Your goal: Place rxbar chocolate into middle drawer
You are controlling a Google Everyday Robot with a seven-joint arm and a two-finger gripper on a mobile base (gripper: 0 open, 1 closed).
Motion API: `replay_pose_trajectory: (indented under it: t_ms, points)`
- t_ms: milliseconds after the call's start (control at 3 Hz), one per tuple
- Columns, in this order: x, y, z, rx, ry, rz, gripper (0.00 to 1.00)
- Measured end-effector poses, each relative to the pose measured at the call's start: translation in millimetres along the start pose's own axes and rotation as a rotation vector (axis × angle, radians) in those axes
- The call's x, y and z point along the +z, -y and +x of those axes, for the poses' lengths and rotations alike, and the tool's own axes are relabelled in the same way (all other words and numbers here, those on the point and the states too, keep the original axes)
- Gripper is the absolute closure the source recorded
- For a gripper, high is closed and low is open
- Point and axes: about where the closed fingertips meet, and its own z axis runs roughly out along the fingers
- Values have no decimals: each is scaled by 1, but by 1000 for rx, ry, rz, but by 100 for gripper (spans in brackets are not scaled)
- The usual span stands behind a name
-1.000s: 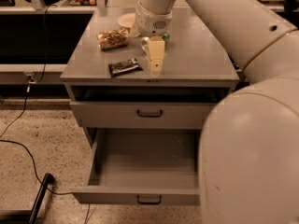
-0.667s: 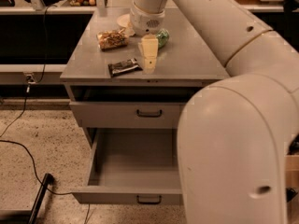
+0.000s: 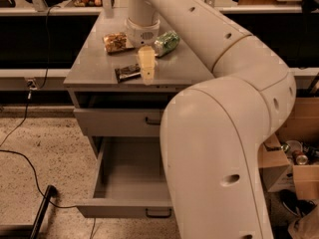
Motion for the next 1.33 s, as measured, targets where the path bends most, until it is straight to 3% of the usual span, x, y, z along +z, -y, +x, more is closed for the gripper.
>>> replay_pose_trajectory:
  t_ms: [667,1333]
  points:
    - [23,-9,3,32,-19,-49,42]
    - [30,-10,-3,23,-5,-64,89]
